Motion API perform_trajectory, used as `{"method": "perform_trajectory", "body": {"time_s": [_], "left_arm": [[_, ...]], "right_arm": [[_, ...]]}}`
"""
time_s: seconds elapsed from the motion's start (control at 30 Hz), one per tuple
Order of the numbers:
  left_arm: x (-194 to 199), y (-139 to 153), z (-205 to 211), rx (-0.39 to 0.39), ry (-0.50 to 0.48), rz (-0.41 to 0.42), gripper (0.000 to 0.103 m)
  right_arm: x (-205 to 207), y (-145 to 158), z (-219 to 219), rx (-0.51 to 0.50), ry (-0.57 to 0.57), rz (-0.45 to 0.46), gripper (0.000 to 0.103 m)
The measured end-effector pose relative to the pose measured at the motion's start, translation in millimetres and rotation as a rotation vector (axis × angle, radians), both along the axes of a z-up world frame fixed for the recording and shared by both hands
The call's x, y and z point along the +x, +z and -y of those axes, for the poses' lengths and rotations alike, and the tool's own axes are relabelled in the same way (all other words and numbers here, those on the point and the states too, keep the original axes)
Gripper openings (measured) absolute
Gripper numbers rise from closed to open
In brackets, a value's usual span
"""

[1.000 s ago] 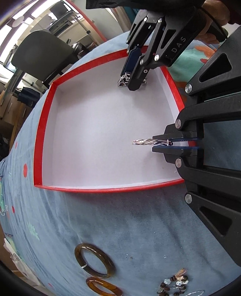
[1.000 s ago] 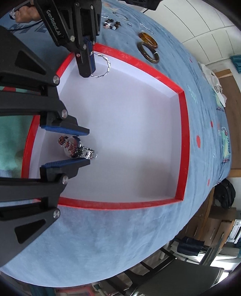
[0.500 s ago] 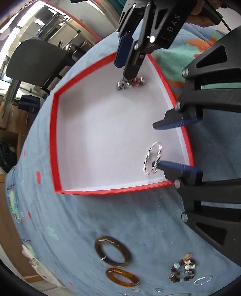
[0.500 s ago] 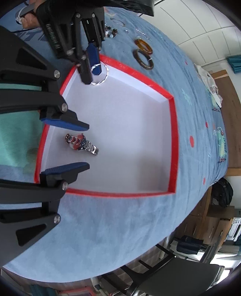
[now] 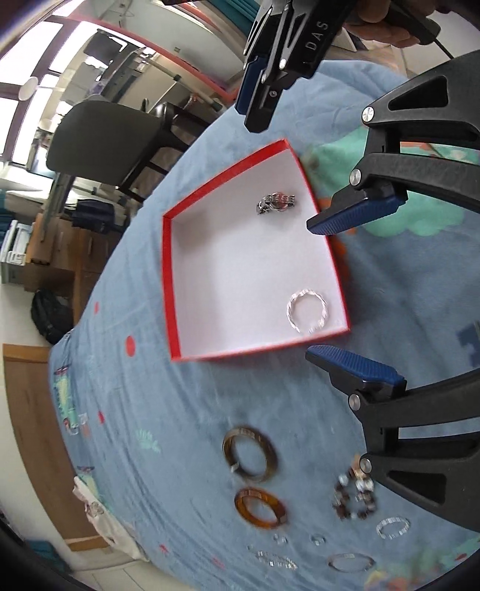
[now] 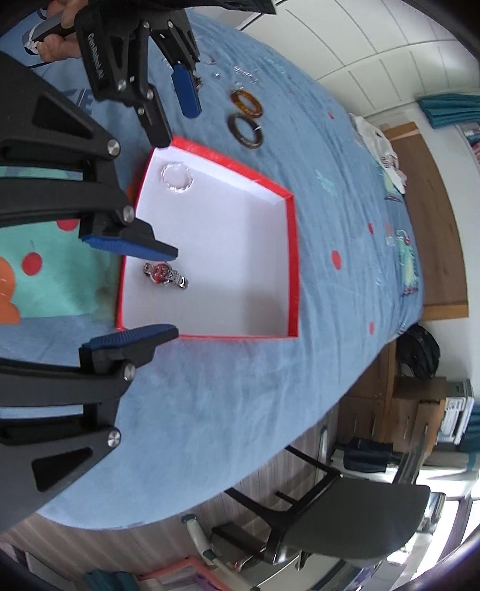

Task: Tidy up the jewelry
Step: 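Withdraw both tools from the box back toward the remaining jewelry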

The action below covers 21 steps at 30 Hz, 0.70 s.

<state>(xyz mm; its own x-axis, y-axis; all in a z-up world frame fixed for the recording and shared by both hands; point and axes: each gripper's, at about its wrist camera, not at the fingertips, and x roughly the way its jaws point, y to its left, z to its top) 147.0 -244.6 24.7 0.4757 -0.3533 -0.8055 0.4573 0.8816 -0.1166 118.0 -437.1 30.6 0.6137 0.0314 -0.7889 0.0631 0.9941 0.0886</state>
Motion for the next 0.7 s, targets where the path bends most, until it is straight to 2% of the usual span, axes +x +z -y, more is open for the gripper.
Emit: {"method": "perform_trajectory", "body": {"time_s": [0.2, 0.37, 0.5, 0.7], "left_arm": [[-28, 18, -53, 0.013, 0.049, 0.043, 0.063], [-54, 29, -114, 0.032, 0.124, 0.079, 0.07], [-73, 38, -162, 0.036, 0.184, 0.109, 0.073], [-104, 52, -238, 0.035, 0.283, 0.145, 0.075]], "right_arm": [[-26, 27, -34, 0.013, 0.033, 0.049, 0.035], [-48, 48, -73, 0.033, 0.072, 0.099, 0.035], [-67, 63, -100, 0.039, 0.101, 0.134, 0.04], [-87, 77, -134, 0.043, 0.134, 0.164, 0.042]]}}
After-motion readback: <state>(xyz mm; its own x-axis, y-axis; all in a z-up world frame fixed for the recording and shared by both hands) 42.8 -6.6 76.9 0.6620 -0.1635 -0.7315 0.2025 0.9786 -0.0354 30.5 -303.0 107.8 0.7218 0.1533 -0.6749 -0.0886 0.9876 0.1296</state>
